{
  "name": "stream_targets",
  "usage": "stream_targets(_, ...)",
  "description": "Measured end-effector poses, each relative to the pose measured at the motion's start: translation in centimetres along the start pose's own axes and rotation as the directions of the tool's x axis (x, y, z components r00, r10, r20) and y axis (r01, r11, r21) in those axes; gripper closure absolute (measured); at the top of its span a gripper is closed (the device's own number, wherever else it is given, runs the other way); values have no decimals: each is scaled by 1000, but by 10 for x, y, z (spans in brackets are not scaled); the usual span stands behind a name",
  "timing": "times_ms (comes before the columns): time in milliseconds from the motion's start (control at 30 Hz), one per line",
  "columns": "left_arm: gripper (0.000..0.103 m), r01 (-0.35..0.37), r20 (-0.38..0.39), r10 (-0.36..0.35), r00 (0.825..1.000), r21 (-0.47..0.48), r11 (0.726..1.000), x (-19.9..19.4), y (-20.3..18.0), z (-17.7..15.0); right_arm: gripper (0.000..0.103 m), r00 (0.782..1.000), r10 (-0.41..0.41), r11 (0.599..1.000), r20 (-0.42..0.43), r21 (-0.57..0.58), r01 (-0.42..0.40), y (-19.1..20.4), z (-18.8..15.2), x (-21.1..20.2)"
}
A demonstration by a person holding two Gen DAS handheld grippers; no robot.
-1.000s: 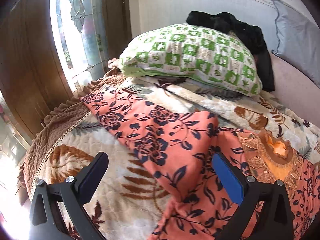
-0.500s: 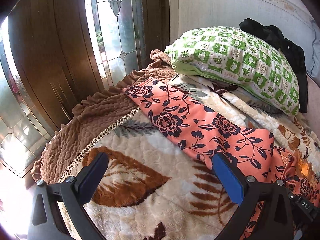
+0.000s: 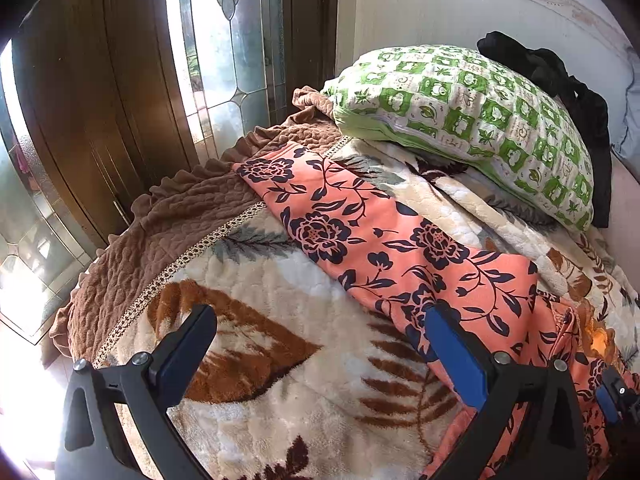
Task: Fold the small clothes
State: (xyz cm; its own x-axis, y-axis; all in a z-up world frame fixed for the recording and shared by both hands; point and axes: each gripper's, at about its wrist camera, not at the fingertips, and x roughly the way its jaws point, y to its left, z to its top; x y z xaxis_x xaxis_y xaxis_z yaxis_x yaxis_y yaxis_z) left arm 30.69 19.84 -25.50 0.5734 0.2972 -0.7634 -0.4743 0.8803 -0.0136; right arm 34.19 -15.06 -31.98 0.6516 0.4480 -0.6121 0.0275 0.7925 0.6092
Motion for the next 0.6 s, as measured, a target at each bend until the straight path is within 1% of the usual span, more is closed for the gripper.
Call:
stream_targets(67, 0, -5, 1, 5, 1000, 17, 1000, 0, -5, -1, 50, 999, -18, 1000, -39, -23, 17, 14, -2, 15)
stream_targets(100, 0, -5, 1, 5, 1000, 23, 1000, 0, -6, -1, 46, 998, -33, 999, -45, -41, 31, 22, -5, 21)
stream_targets(133, 0, -6, 1, 6, 1000, 26, 1000, 1, -7, 0, 37, 998, -45, 997, -48, -69, 42, 31, -8, 28)
stream_targets(200, 0, -8, -1, 8, 1000, 26, 1000, 2, -7, 0, 29, 997, -78, 986, -26, -148, 73, 48, -21, 30)
stream_targets(267, 0, -9, -5, 9, 1000, 22, 1000, 3, -6, 1, 29, 987, -160, 953, 7, -258, 157, 64, -33, 37)
stream_targets(333, 0, -5, -9, 5, 1000, 26, 1000, 3, -7, 0, 29, 967, -253, 908, 20, -340, 244, 73, -42, 50)
stream_targets(367, 0, -1, -10, 2, 1000, 31, 1000, 3, -7, 0, 29, 959, -283, 892, 25, -361, 272, 73, -44, 56)
stream_targets(400, 0, -2, -9, 2, 1000, 37, 999, 2, -8, -1, 38, 952, -304, 884, 30, -363, 293, 71, -45, 62)
stream_targets(433, 0, -4, -8, 5, 1000, 42, 999, 2, -9, -1, 72, 945, -325, 883, 33, -347, 316, 66, -43, 66)
stream_targets(467, 0, -4, -7, 4, 1000, 43, 999, 2, -8, -1, 83, 936, -352, 883, 23, -322, 341, 59, -40, 70)
stream_targets(500, 0, 1, -9, 0, 1000, 40, 999, 2, -8, 0, 93, 933, -358, 891, 24, -288, 350, 52, -36, 69)
stream_targets(533, 0, 7, -12, -6, 1000, 34, 999, 2, -6, 0, 96, 946, -323, 915, 21, -251, 317, 47, -33, 65)
stream_targets(600, 0, 8, -12, -7, 1000, 24, 1000, 1, -4, 1, 97, 960, -280, 936, 23, -215, 278, 44, -30, 54)
